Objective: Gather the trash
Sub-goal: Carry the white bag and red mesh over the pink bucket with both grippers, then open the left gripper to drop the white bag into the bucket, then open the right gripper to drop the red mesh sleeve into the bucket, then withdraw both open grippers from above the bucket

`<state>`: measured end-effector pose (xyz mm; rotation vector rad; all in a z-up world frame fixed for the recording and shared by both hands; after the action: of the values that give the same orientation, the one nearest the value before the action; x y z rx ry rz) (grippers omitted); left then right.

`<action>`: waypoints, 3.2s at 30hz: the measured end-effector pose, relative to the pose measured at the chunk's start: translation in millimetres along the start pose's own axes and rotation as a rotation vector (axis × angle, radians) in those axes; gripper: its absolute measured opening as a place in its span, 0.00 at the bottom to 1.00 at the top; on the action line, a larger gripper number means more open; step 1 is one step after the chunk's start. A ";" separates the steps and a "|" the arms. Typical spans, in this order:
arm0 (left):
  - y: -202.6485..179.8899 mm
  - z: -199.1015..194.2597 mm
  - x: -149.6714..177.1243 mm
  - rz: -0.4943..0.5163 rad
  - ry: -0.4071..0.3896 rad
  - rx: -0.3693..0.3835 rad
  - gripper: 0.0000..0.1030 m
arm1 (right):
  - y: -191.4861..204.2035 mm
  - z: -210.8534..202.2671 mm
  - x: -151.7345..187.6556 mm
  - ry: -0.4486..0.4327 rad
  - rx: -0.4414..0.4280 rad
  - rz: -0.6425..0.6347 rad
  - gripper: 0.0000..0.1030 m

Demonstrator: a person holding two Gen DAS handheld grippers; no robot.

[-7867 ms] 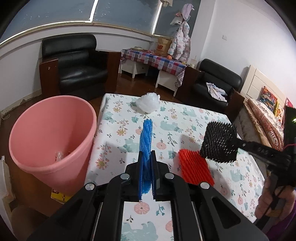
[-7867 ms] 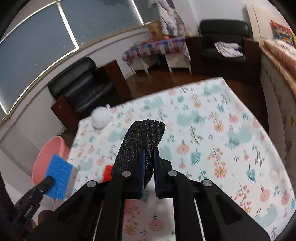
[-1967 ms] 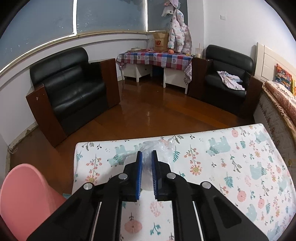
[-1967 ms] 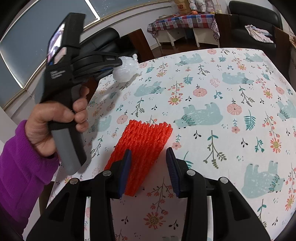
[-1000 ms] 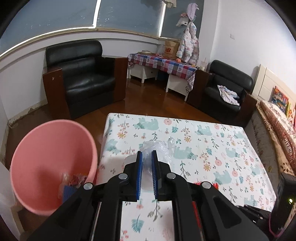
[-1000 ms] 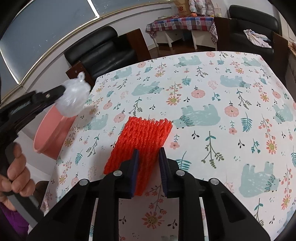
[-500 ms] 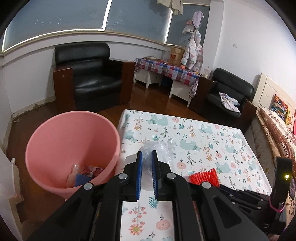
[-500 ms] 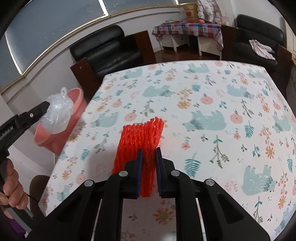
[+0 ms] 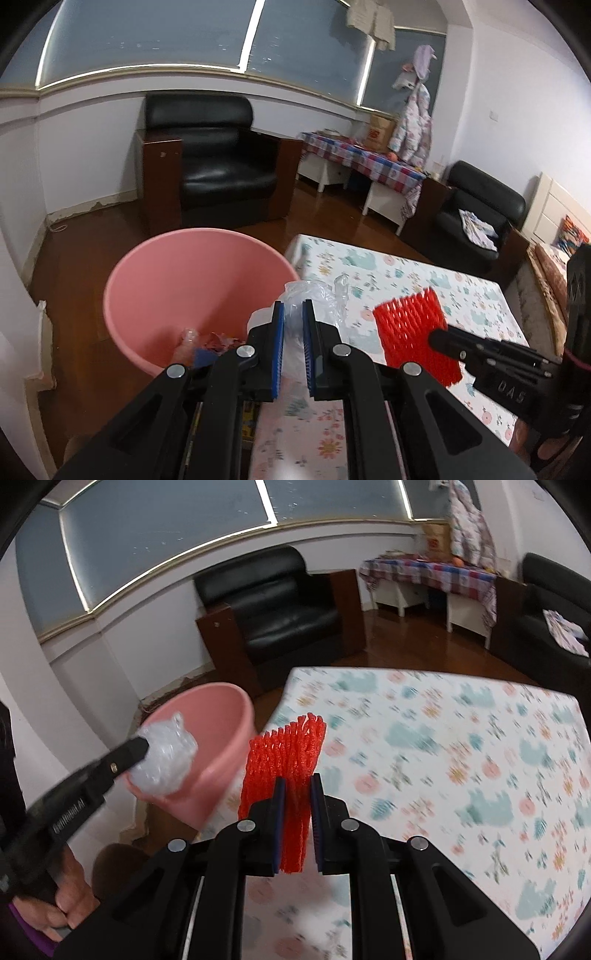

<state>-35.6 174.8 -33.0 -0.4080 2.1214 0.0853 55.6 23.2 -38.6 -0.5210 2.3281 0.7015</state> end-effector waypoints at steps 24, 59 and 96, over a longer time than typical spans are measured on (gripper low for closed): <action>90.7 18.5 6.2 -0.135 0.034 -0.145 0.09 | 99.9 84.0 -26.6 0.067 -0.049 -0.131 0.13; 101.9 33.4 13.3 -0.171 0.046 -0.192 0.37 | 114.1 106.7 -19.1 0.080 -0.062 -0.147 0.14; 60.4 -22.1 5.3 -0.116 0.001 -0.203 0.47 | 84.0 26.9 -7.0 -0.025 -0.133 -0.125 0.41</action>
<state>-75.4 225.5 -30.9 -0.6505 2.0926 0.2348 29.1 106.0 -22.4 -0.7070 2.2142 0.8010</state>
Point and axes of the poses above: each gripper's, at about its wrist camera, not at the fingertips, and z roughly the way its jaws point, y to its left, x to its underside, the point moved 5 cm from there along z, roughly the way its jaws point, and after that the axes turned 6 degrees about z, right-handed, at the moved point
